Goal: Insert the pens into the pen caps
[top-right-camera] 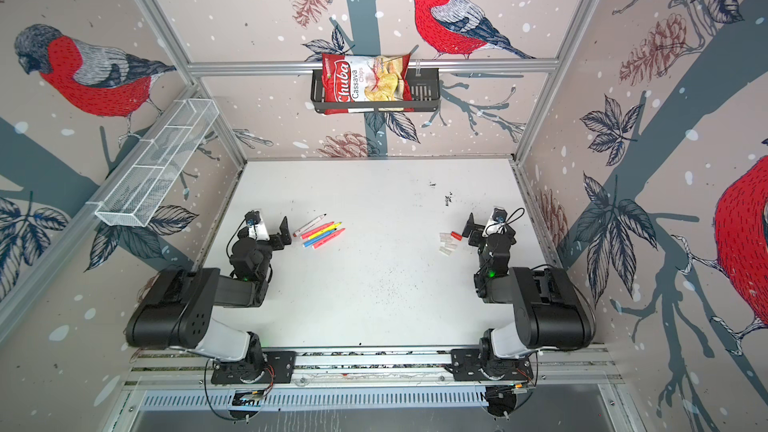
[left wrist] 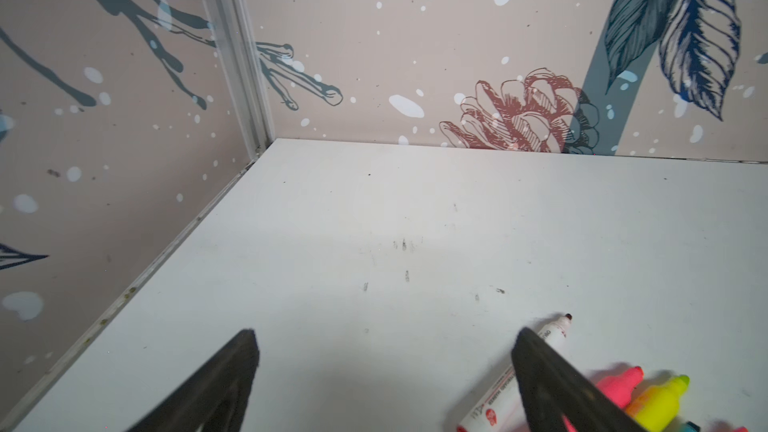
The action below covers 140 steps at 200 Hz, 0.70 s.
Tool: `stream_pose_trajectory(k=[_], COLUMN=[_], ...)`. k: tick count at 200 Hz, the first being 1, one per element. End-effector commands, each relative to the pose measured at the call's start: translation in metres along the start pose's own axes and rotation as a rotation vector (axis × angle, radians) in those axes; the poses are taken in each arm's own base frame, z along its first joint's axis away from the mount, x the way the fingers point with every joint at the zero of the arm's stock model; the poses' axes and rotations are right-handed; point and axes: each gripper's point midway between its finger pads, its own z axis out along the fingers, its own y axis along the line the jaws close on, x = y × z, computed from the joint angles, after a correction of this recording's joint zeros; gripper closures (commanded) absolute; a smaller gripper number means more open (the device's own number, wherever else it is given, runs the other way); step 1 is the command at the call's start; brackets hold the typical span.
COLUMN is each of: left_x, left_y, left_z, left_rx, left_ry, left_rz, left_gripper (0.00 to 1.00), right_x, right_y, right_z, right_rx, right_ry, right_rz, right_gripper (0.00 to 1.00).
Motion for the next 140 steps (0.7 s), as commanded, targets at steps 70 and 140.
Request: stream_pose_trajectory(k=[70,140], left_x=[-0.058,-0.084], left_y=[-0.058,-0.154], left_z=[-0.032,-0.060], left_rx=[0.075,0.460], left_ry=[0.056,0.287], left_rz=[-0.176,-0.185], left_gripper=[0.03,0.02], right_x=[-0.074,-0.054], right_y=[0.062,0.022], right_z=[-0.011,0.000], right_rx=[-0.207,-0.031], right_ry=[0.154,0.379], right_rz=[0.199,0.577], right_gripper=[0.00,0.00])
